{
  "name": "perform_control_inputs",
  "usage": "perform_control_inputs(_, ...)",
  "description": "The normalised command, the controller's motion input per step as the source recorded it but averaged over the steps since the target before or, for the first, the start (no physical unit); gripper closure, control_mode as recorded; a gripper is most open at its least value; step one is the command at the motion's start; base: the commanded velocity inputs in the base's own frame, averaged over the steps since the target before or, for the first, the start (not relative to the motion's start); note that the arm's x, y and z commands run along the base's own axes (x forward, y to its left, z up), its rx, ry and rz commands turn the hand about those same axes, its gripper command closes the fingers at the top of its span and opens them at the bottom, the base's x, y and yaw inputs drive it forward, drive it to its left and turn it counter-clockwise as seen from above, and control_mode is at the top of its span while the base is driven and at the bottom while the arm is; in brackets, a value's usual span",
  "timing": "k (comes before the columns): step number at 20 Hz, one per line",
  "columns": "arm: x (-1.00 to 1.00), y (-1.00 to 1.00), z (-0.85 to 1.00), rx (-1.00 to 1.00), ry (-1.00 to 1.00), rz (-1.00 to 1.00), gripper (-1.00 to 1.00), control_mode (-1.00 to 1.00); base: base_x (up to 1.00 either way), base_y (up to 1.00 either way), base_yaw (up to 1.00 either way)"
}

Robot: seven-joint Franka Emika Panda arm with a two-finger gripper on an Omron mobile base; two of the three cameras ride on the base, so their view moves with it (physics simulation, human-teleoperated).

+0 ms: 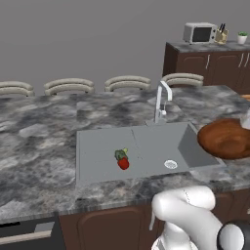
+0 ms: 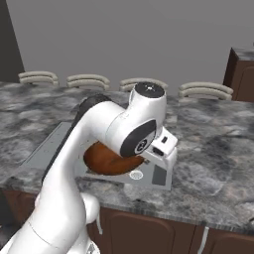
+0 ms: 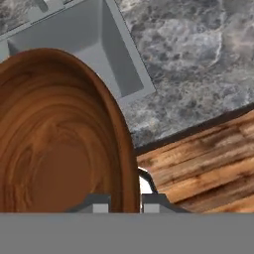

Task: Dump the broccoli and bell pepper from the bowl so the bowl can be washed. Place the bowl in the sink after clearing the leftovers.

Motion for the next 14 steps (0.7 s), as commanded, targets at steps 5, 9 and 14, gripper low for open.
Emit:
perform_control_inputs(5,0.97,-0.26,-0.20,0.52,0.12,0.39,1.00,-1.00,0.00,0.00,0.00)
perform_control_inputs(9,0.35,0.00,-0.98,0.20,-0.17,0.01,1.00,-1.00,0.00,0.00,0.00)
perform_control_inputs(14,0.87,0.00,-0.33,0.00,-0.11,-0.19,1.00,-1.00,0.00,0.00,0.00)
